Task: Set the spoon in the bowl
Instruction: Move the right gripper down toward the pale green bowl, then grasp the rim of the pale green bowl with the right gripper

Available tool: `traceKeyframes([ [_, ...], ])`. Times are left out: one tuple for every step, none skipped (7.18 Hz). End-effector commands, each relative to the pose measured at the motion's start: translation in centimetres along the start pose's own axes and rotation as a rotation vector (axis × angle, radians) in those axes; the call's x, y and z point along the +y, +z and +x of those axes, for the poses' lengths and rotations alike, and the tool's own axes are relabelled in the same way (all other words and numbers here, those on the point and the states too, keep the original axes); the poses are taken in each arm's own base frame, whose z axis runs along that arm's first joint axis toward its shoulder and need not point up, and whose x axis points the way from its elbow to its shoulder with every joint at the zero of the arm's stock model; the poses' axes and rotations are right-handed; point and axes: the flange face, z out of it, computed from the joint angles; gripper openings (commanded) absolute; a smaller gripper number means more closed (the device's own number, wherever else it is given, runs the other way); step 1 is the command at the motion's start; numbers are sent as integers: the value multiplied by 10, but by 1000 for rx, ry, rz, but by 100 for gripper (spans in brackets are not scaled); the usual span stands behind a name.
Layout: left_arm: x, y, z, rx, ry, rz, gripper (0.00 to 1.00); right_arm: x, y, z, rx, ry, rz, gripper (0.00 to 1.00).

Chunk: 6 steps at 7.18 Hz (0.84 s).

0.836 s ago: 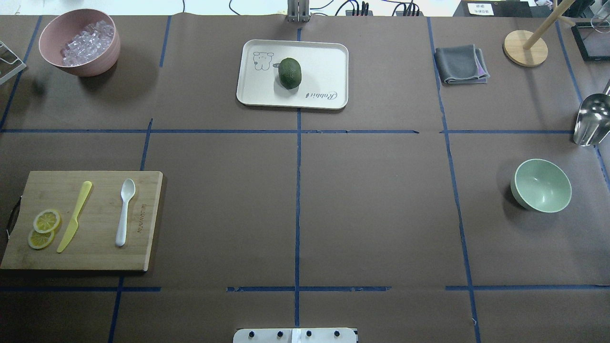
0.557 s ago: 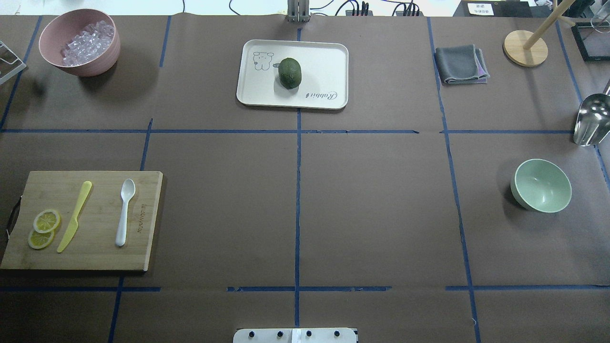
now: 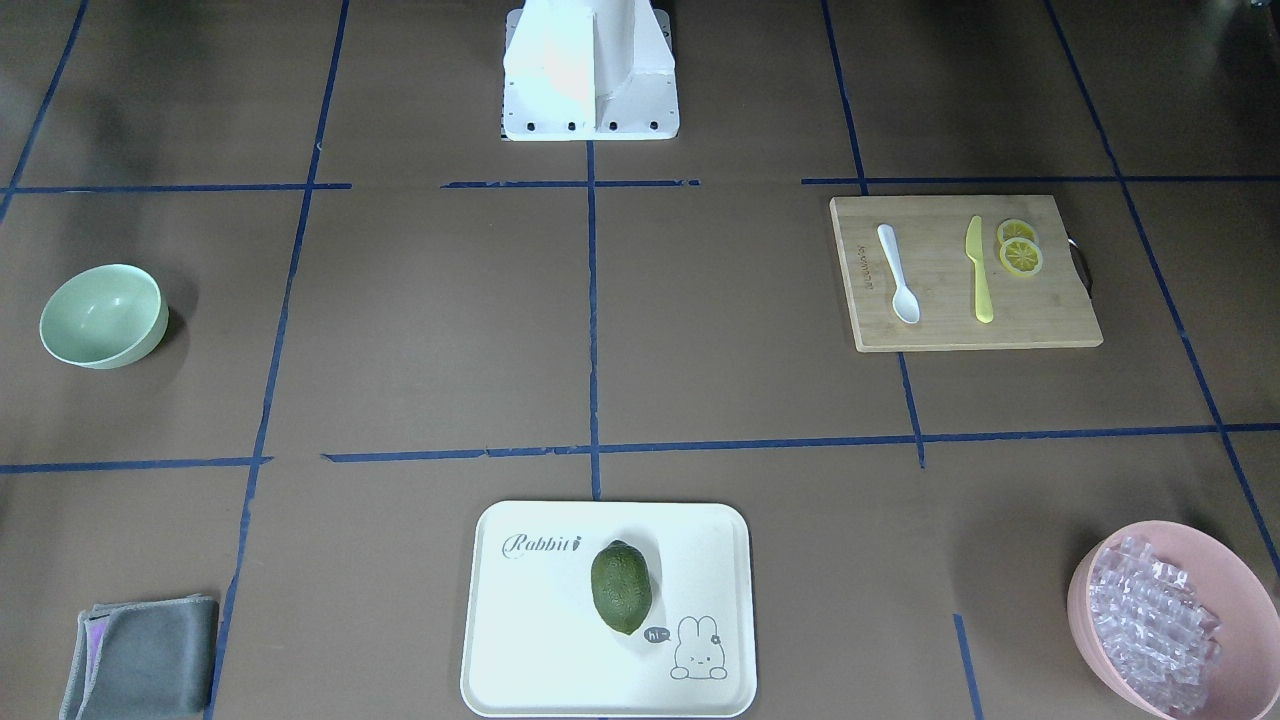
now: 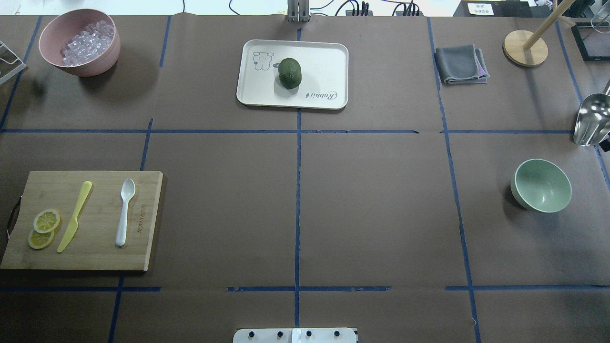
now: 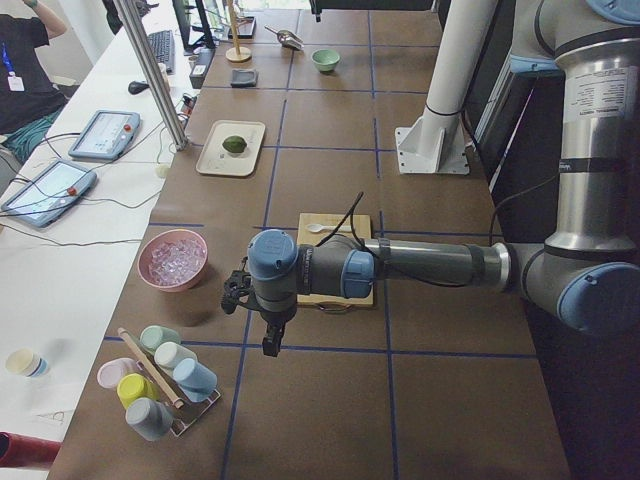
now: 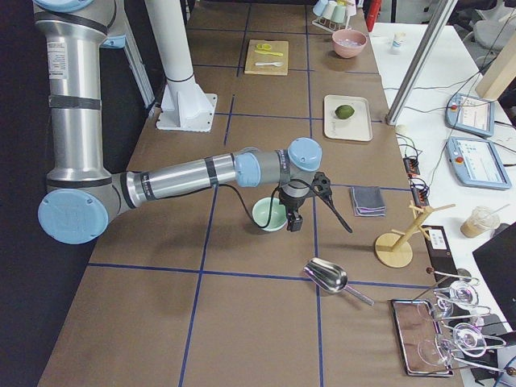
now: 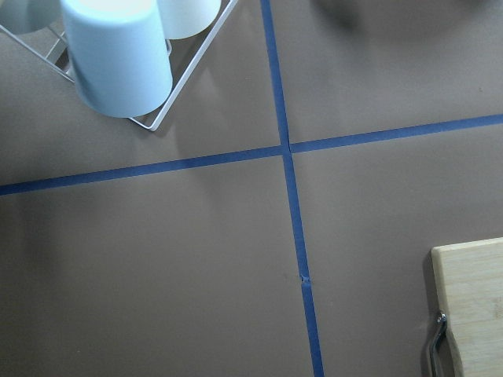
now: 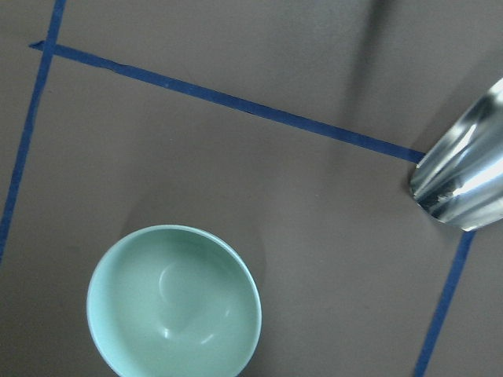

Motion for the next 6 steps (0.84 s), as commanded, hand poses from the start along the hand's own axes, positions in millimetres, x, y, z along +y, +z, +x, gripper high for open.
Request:
traceKeyframes([
  [-2,5,4,1,11,-10,100,-8,55,-17,-28,12,23,99],
  [-2,6,5,1,12,-12,100,-5,92,-7,-29,19,46,99],
  [-1,6,5,1,11,-13,100,7,119,8,-30,28,80,99],
  [-1,7,5,1,11,-13,100,11,129,10,-52,39,124,99],
  [-1,7,5,1,12,-13,100,20,134,7,-64,42,131,98],
  [-1,7,5,1,12,-13,100,32,143,10,-62,44,111,70],
])
